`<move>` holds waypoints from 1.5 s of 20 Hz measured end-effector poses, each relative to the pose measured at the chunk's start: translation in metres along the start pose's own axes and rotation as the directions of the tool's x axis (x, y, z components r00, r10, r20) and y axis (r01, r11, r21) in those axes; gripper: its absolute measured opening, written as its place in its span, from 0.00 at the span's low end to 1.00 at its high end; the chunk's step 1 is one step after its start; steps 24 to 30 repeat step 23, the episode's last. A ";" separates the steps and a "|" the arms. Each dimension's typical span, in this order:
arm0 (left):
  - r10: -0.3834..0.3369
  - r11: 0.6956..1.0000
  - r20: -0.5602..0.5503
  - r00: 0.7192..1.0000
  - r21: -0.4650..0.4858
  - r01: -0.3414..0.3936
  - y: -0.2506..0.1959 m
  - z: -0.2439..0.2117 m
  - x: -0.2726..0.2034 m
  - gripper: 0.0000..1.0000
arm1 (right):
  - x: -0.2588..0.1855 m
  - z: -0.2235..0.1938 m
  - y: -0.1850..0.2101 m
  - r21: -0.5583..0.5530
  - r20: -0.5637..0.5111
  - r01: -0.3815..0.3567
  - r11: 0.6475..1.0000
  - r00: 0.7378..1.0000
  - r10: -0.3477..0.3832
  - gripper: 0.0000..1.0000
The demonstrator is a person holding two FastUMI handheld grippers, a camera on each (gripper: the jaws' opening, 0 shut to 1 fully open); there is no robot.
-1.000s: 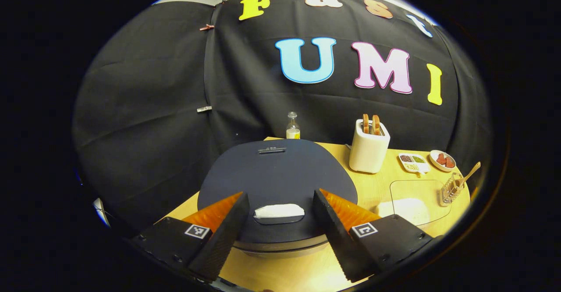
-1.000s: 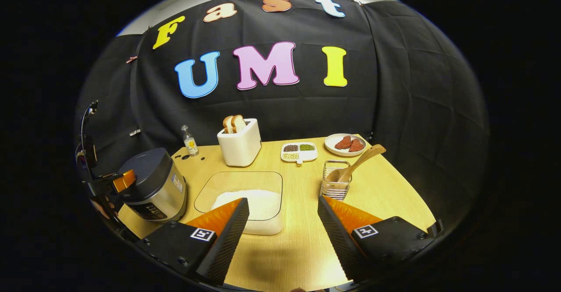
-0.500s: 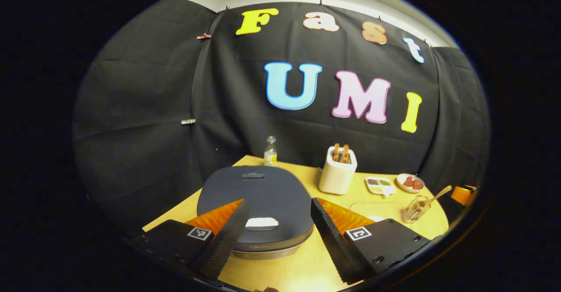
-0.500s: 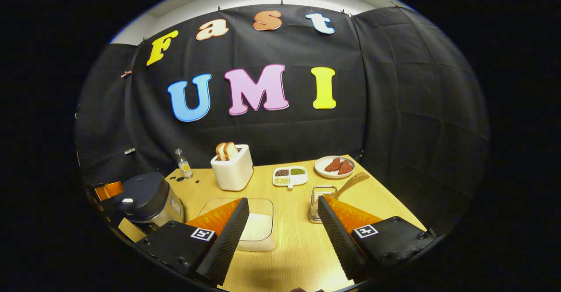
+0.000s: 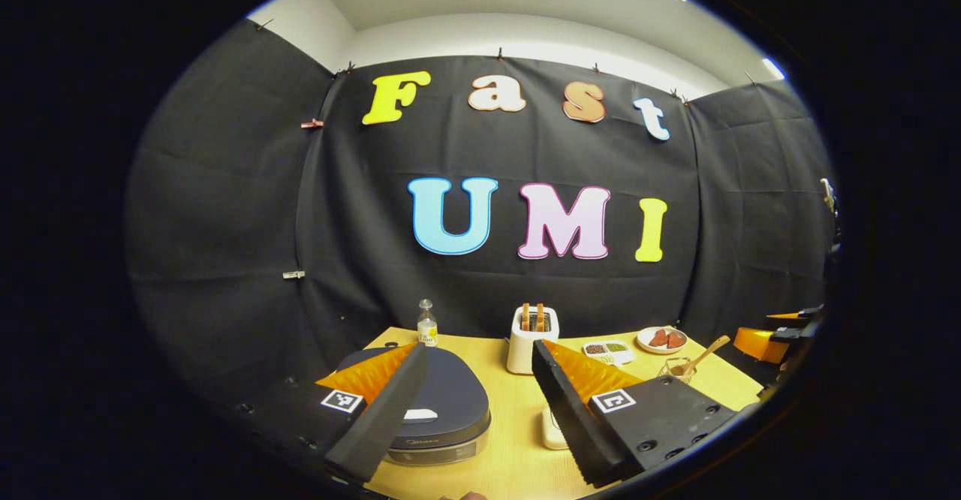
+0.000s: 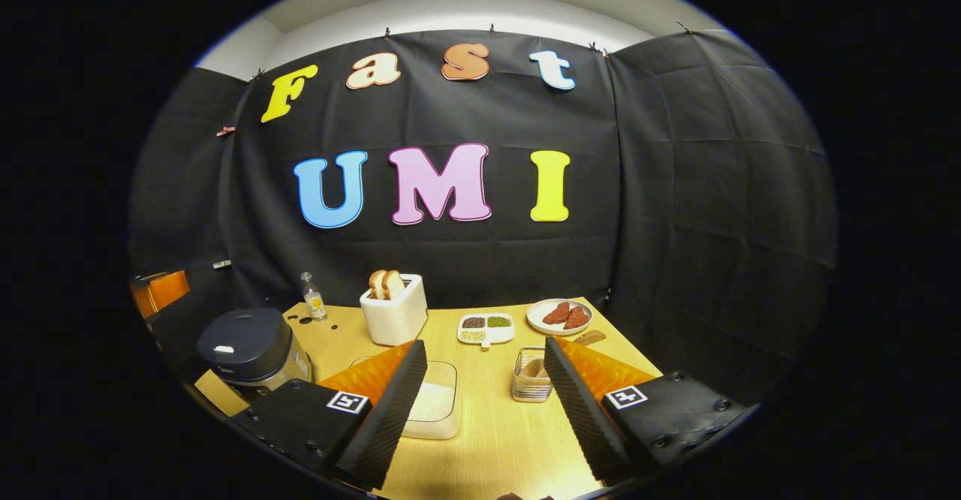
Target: Close the left gripper, press the button to open the rice cooker; take a wooden spoon from the chopstick holder with the right hand, scoop a spoonful of rice and pour it into the rice cooker, then put the wooden spoon back into the chopstick holder.
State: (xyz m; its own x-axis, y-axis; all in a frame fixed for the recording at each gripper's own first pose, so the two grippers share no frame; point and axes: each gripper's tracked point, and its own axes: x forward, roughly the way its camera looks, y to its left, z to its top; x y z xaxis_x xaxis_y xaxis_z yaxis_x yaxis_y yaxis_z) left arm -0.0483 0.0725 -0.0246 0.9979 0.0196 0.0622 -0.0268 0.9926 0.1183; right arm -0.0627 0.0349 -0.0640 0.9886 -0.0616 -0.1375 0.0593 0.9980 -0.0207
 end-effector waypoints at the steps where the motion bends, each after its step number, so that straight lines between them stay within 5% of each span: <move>1: -0.009 1.000 0.004 1.000 0.004 0.009 -0.003 0.000 -0.002 0.95 | -0.004 -0.003 0.005 0.012 -0.009 -0.008 1.000 1.000 0.008 0.98; 14: -0.012 1.000 -0.019 1.000 0.012 0.012 -0.002 -0.008 0.013 0.95 | 0.007 0.035 0.015 -0.001 0.111 0.044 0.999 0.993 -0.043 0.99; 30: -0.081 0.997 -0.064 0.995 0.009 0.082 -0.034 -0.025 0.029 0.95 | 0.014 0.038 0.001 -0.021 0.116 0.059 0.998 0.992 -0.056 0.98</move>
